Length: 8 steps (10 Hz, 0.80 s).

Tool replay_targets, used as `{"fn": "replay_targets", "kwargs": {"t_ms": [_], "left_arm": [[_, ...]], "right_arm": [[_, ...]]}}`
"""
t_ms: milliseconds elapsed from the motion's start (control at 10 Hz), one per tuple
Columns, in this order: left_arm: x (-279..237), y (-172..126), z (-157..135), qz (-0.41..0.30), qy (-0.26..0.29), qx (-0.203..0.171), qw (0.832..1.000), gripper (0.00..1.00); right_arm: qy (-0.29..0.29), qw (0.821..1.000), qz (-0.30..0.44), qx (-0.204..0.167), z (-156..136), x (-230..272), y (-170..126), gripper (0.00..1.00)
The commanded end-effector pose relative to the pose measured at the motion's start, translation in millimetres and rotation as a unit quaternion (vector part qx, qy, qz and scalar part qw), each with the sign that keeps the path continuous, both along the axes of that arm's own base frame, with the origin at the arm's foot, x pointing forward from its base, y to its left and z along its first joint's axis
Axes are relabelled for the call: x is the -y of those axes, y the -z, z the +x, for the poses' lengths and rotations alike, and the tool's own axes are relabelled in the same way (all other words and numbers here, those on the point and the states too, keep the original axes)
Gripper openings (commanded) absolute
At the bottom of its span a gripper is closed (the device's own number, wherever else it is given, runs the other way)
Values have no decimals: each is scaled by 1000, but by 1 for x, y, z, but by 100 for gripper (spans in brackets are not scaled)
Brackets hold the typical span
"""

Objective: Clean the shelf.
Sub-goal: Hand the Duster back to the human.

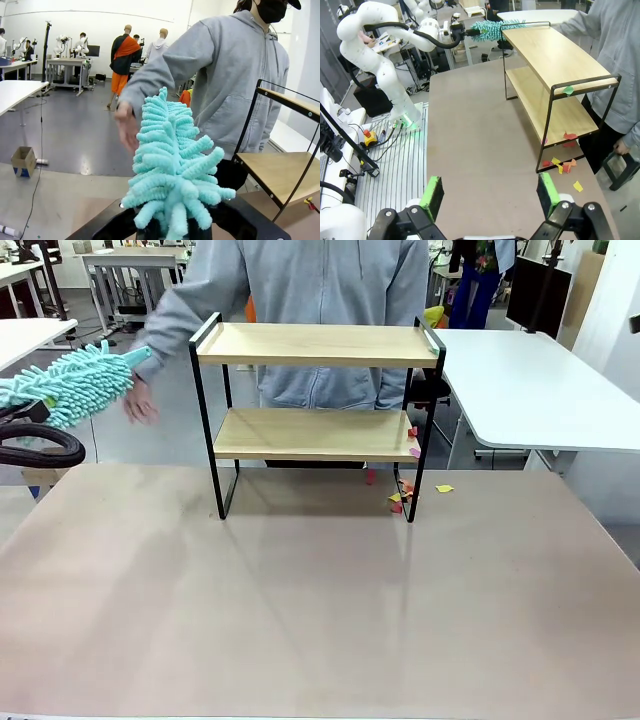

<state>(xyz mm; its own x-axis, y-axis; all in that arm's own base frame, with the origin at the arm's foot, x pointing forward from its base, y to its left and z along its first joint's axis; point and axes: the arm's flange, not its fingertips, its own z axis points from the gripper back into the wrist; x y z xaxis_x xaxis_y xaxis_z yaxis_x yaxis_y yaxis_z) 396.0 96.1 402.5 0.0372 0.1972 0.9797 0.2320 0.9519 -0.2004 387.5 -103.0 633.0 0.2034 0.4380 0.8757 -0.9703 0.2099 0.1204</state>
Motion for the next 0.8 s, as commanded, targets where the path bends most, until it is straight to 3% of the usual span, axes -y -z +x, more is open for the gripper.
{"fn": "replay_targets", "kwargs": {"t_ms": [0,700], "left_arm": [[-1,-3,-1,4,-1,6,1000,17],[-1,-3,-1,4,-1,6,1000,17]], "right_arm": [[-2,1000,-3,8,-1,0,-2,100],[-2,1000,-3,8,-1,0,-2,100]]}}
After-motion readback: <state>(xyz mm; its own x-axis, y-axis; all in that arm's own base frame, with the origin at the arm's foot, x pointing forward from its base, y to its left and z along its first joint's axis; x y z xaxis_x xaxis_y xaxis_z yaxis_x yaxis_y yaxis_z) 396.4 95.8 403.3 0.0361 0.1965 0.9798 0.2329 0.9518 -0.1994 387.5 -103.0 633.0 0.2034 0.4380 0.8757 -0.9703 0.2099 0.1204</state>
